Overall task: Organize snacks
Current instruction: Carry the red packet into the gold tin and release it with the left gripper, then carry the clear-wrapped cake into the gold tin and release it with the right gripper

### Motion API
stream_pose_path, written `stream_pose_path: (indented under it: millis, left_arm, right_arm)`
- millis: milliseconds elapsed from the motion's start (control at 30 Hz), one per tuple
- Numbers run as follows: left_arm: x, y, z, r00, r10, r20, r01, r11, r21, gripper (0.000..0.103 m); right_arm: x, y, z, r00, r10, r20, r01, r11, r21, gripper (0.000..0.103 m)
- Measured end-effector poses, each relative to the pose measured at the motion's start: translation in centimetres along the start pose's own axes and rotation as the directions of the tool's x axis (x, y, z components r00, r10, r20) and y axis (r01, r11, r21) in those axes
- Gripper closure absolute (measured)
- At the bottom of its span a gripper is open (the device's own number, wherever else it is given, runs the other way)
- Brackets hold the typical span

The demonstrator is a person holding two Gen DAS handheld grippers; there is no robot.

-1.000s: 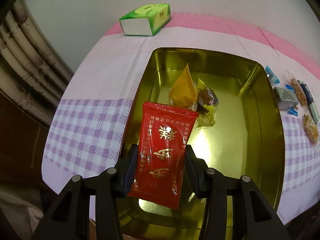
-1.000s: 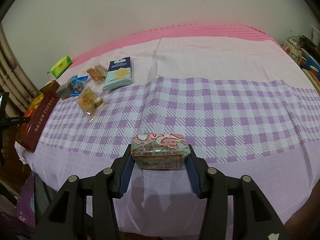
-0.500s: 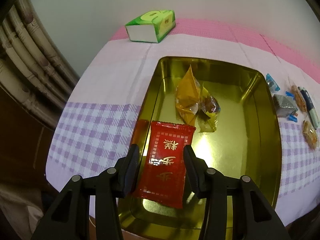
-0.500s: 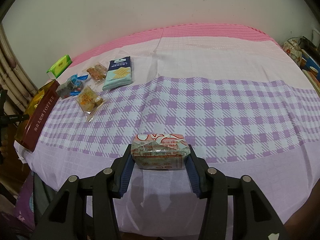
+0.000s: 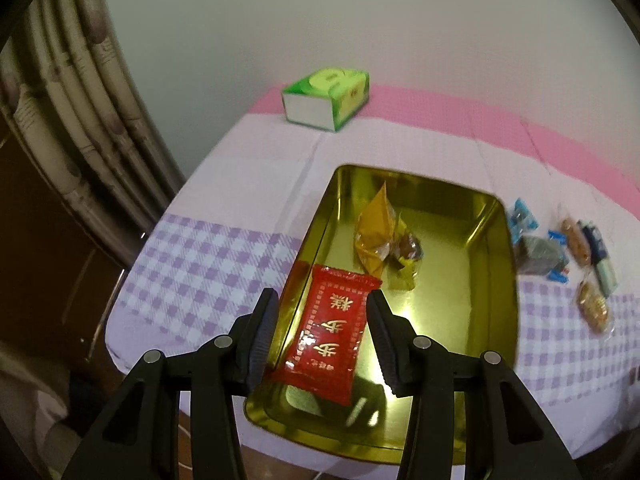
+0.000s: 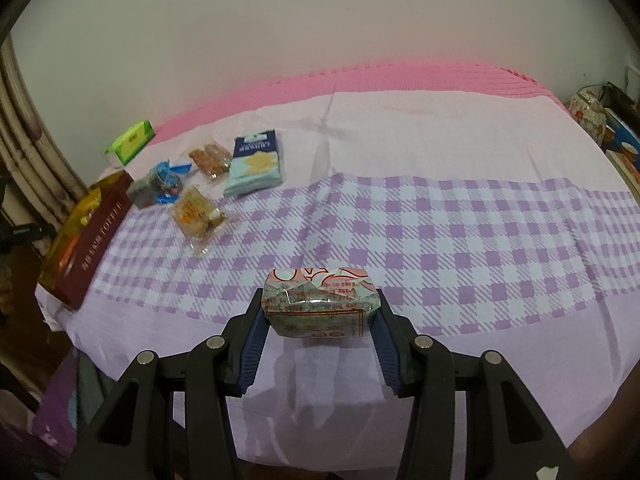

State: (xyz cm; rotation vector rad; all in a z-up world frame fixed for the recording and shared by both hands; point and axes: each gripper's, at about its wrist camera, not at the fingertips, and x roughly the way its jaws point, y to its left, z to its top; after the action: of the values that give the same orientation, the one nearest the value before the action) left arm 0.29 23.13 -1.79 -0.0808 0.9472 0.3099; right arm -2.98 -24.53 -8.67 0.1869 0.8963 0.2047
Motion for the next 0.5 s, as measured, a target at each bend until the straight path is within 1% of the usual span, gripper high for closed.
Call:
stream_pose_path:
  millis: [100,200,300,367,433,500]
  left_arm:
    - [-1.4,-0.1,-0.1,1.0,-0.01,0.029,0.011,1.0,-0.024,0.056]
    - [-2.7,-0.5,-0.3,0.998,-0.007,0.065,0.008,1.0,-0.025,0.056]
    - [-3.4,-0.5,-0.3,0.996,0.022,0.089,-0.019,0.999,-0.033,0.055]
    - [-3.4,-0.3,-0.3,0.995,0.039,0.095,-0.035,0.999,-0.036,0.053]
    - [-3.3,0.2,-0.2,0.994,0.07,0.088,-0.066,0.997,-0.044,0.051]
    - [-3.1,1.0,-0.1,0.994,0.076,0.077,-0.071,0.995,-0.065,0.051]
  right_arm:
    - [-1.0,0.6,0.7,1.0,0.005,0.014,-0.005,1.0,-0.01,0.057]
    - [-2.0,2.2,1.8,0.999,0.023,0.028,-0.022,0.999,-0.039,0.057]
    - [-2.2,4.5,3.1,0.998,0.062,0.031,-0.059,0.995,-0.076,0.057]
    - [-2.3,6.9,4.2,0.995,0.096,0.032,-0.092,0.988,-0.121,0.057]
    - [-2.2,9.6,5.3,0.989,0.146,0.028,-0.14,0.976,-0.168,0.057]
    - [-1.7,12.9,6.5,0.979,0.204,0.014,-0.196,0.956,-0.218,0.057]
